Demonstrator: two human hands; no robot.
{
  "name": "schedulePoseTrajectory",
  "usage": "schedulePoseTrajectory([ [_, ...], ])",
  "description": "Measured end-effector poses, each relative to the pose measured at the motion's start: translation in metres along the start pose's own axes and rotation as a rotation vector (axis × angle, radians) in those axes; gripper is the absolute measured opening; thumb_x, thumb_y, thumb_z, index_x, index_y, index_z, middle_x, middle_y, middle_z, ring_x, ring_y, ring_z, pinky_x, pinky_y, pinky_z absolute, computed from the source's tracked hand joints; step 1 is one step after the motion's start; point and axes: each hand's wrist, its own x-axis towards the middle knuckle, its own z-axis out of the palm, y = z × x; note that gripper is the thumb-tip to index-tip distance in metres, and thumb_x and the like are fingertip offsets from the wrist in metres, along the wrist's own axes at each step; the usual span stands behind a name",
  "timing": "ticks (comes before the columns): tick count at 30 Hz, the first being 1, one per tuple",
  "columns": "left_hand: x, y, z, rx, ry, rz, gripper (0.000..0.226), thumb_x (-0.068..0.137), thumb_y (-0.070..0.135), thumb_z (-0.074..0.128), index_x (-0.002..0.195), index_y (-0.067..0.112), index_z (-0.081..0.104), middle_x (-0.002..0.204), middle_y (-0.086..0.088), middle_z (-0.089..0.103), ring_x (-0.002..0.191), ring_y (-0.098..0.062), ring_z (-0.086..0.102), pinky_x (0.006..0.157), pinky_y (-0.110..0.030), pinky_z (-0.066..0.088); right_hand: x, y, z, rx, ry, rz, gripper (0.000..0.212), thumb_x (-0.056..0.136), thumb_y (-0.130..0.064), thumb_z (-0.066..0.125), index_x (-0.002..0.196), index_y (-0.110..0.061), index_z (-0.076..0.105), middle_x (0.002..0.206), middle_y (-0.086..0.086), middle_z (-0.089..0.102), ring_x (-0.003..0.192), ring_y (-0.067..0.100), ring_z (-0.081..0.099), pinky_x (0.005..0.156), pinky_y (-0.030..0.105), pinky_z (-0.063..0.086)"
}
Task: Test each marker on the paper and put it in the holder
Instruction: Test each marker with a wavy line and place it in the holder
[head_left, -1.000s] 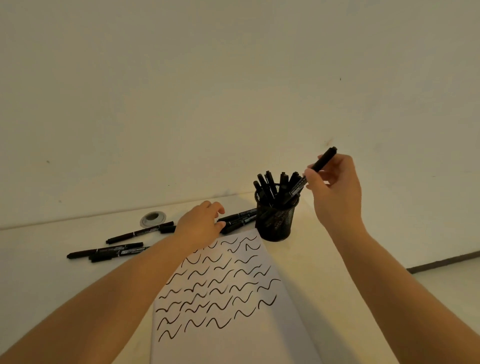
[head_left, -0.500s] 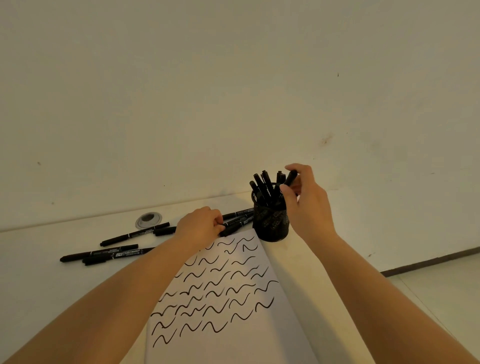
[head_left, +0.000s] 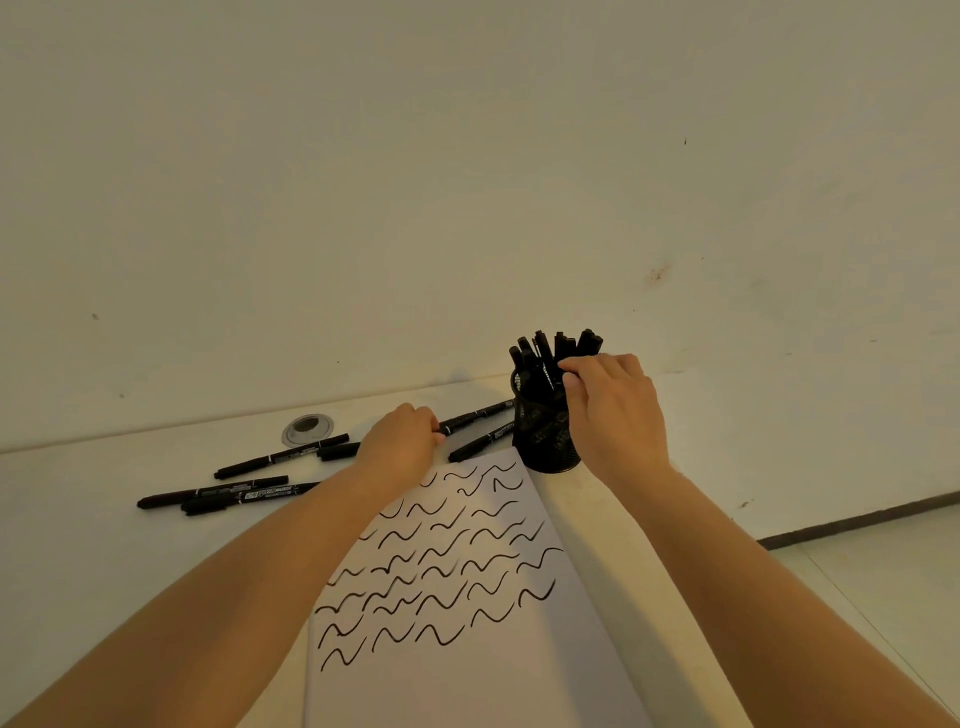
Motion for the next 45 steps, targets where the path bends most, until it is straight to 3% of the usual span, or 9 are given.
schedulePoseTrajectory([
  [8, -0.055, -0.021, -0.031, -0.147, 0.196, 0.023, 0.028, 0.096, 0.027, 0.042, 0.114, 0.009, 0.053, 0.109, -0.008, 0.049, 0.091, -0.018, 0.048, 0.075, -0.026, 0.037, -0.032, -0.032, -0.016, 0.216, 0.192, 0.020, 0.015, 0.089, -0.016, 0.051, 0.098, -0.015, 0.063, 0.092, -0.001, 0.063, 0.092, 0.020, 0.046, 0.076, 0.036, 0.038],
  [14, -0.134, -0.011, -0.052, -0.386, 0.216, 0.110, 0.012, 0.092, 0.028, 0.046, 0.101, 0.023, 0.053, 0.093, 0.012, 0.048, 0.083, -0.007, 0.053, 0.069, -0.018, 0.038, -0.086, -0.082, -0.010, 0.740, -0.172, 0.255, 0.016, 0.089, -0.033, 0.048, 0.082, -0.032, 0.062, 0.064, -0.012, 0.059, 0.059, -0.003, 0.052, 0.053, 0.010, 0.039],
  [20, -0.198, -0.011, -0.048, -0.451, 0.104, 0.194, 0.010, 0.090, 0.032, 0.047, 0.095, 0.031, 0.056, 0.086, 0.013, 0.061, 0.077, -0.002, 0.059, 0.068, -0.021, 0.049, -0.137, -0.125, 0.013, 0.942, -0.341, 0.337, 0.021, 0.093, -0.034, 0.043, 0.089, -0.025, 0.062, 0.055, -0.014, 0.058, 0.054, -0.002, 0.051, 0.052, 0.014, 0.040],
  [26, -0.237, -0.019, -0.034, -0.637, 0.111, 0.165, 0.021, 0.089, 0.039, 0.039, 0.076, 0.037, 0.056, 0.063, 0.013, 0.055, 0.057, -0.005, 0.049, 0.051, -0.015, 0.037, -0.160, -0.145, 0.016, 0.999, -0.170, 0.399, 0.026, 0.094, -0.026, 0.043, 0.075, -0.020, 0.059, 0.050, -0.018, 0.053, 0.050, -0.002, 0.045, 0.051, 0.010, 0.037],
  [31, -0.252, -0.015, -0.030, -0.531, 0.179, 0.177, 0.020, 0.093, 0.031, 0.042, 0.077, 0.030, 0.053, 0.057, 0.012, 0.045, 0.054, -0.007, 0.044, 0.049, -0.018, 0.031, -0.171, -0.153, 0.021, 0.994, -0.167, 0.532, 0.031, 0.093, -0.033, 0.043, 0.069, -0.019, 0.057, 0.046, -0.016, 0.051, 0.046, -0.001, 0.045, 0.049, 0.012, 0.037],
  [36, -0.263, -0.037, -0.034, -0.310, 0.311, 0.136, 0.032, 0.091, 0.039, 0.037, 0.083, 0.015, 0.057, 0.065, 0.013, 0.048, 0.054, -0.008, 0.042, 0.049, -0.014, 0.028, -0.143, -0.120, 0.013, 0.991, 0.116, 0.853, 0.032, 0.092, -0.038, 0.045, 0.065, -0.022, 0.052, 0.057, -0.007, 0.046, 0.053, 0.010, 0.041, 0.062, 0.034, 0.035],
  [38, -0.261, -0.051, -0.037, -0.404, 0.299, 0.106, 0.025, 0.090, 0.040, 0.037, 0.081, 0.022, 0.052, 0.059, 0.016, 0.047, 0.053, -0.005, 0.045, 0.052, -0.012, 0.034, -0.139, -0.107, 0.006, 0.968, 0.054, 0.807, 0.029, 0.088, -0.039, 0.051, 0.065, -0.021, 0.055, 0.049, -0.012, 0.046, 0.047, 0.005, 0.040, 0.055, 0.029, 0.034],
  [42, -0.235, -0.063, -0.041, -0.518, 0.157, 0.078, 0.027, 0.091, 0.047, 0.030, 0.086, 0.030, 0.051, 0.081, 0.012, 0.066, 0.071, -0.014, 0.061, 0.067, -0.039, 0.049, -0.147, -0.118, 0.011, 0.843, -0.186, 0.531, 0.021, 0.083, -0.032, 0.061, 0.066, -0.020, 0.058, 0.043, -0.008, 0.054, 0.041, 0.004, 0.044, 0.046, 0.019, 0.037],
  [45, -0.214, -0.065, -0.033, -0.464, 0.048, 0.108, 0.026, 0.094, 0.047, 0.028, 0.092, 0.036, 0.051, 0.098, 0.002, 0.067, 0.081, -0.012, 0.055, 0.073, -0.035, 0.045, -0.155, -0.131, 0.018, 0.903, -0.355, 0.396, 0.013, 0.084, -0.021, 0.060, 0.071, -0.020, 0.060, 0.052, -0.003, 0.065, 0.047, 0.005, 0.055, 0.044, 0.011, 0.039],
])
